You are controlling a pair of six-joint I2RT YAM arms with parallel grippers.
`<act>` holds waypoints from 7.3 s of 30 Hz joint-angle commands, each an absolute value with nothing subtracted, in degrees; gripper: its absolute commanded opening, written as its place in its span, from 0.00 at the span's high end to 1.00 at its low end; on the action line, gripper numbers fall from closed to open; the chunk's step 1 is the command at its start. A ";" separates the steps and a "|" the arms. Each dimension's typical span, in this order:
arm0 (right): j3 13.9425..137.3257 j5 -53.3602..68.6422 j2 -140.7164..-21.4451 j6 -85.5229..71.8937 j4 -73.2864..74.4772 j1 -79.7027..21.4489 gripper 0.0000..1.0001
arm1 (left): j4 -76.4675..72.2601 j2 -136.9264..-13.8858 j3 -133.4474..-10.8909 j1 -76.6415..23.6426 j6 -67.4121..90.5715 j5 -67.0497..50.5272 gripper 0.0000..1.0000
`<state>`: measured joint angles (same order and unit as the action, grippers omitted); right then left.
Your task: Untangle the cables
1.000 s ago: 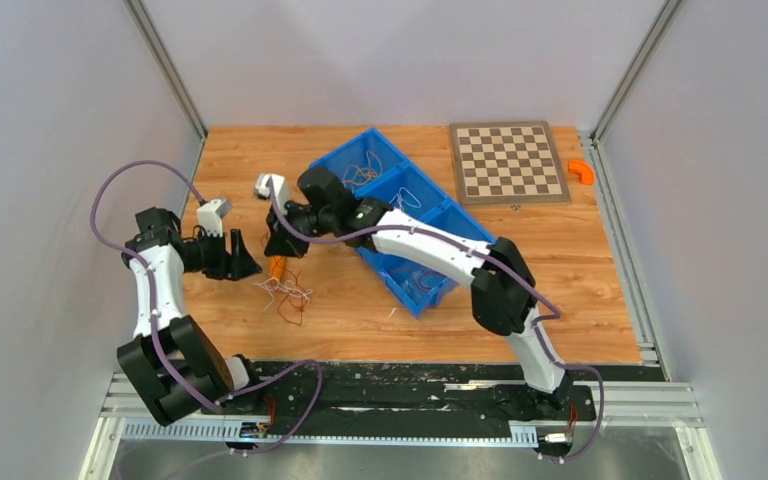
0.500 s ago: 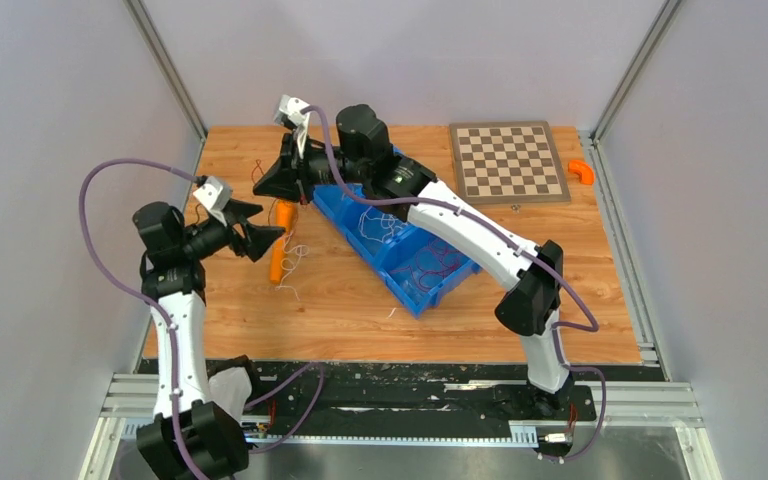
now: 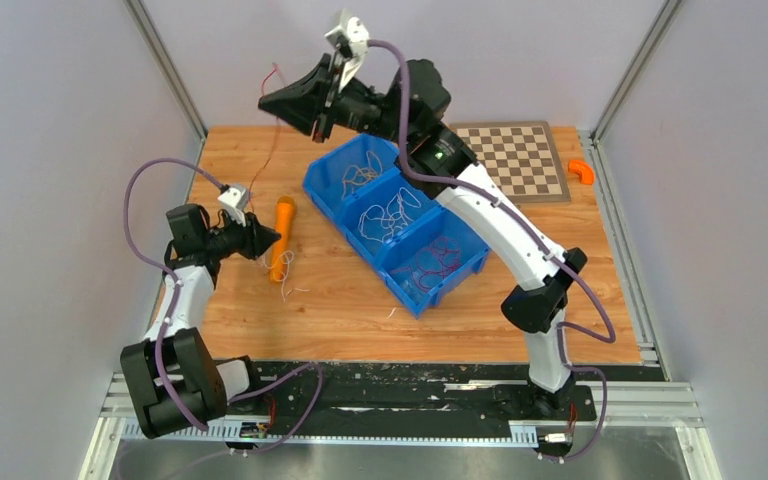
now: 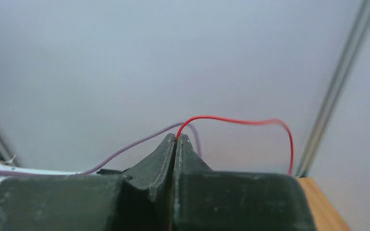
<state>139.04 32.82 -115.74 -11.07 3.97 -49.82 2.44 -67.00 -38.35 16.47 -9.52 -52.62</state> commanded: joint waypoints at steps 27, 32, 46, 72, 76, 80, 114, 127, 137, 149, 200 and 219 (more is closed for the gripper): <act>114.94 29.70 -82.14 -12.31 8.36 -28.99 1.00 | 31.40 -73.35 -46.53 21.39 -37.76 -49.07 0.79; 118.84 28.68 -81.71 -13.08 9.99 -25.67 1.00 | 33.96 -74.67 -47.94 21.40 -40.90 -46.71 0.54; 115.16 32.93 -78.47 -10.91 13.24 -23.43 1.00 | 37.01 -76.65 -49.25 21.38 -42.94 -45.18 0.42; 92.93 32.37 -68.21 -0.36 19.13 -23.24 1.00 | 35.90 -78.68 -53.56 21.37 -35.90 -46.21 0.05; 90.54 31.05 -68.31 3.06 19.92 -22.97 1.00 | 36.11 -78.60 -53.74 21.36 -36.03 -46.13 0.03; 83.85 31.76 -67.77 6.01 20.56 -22.49 1.00 | 36.28 -78.54 -53.78 21.42 -35.95 -46.28 0.03; 72.27 38.53 -81.21 21.44 42.71 -22.10 0.02 | 51.26 -73.85 -52.98 18.95 -49.92 -37.58 0.00; 82.00 39.25 -78.73 17.14 45.27 -20.92 0.00 | 47.75 -79.63 -45.73 17.14 -52.66 -20.48 0.34; 83.60 42.77 -79.21 14.54 40.90 -20.93 0.00 | 53.29 -68.30 -45.70 17.14 -51.61 -28.69 1.00; 84.61 43.98 -79.40 13.89 39.82 -21.00 0.01 | 57.07 -66.26 -51.19 17.74 -44.73 -39.55 1.00; 73.26 38.23 -70.66 5.92 36.54 -11.43 0.00 | 21.08 -101.61 -92.68 -18.81 0.14 -37.62 1.00; 75.28 37.62 -75.99 6.47 35.00 -7.97 0.00 | 42.27 -99.15 -97.90 -17.91 -9.05 -35.29 0.00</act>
<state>73.10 37.85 -74.50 7.09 38.04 -9.50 38.98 -107.66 -97.21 -21.82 -9.21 -35.07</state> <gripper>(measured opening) 0.998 0.995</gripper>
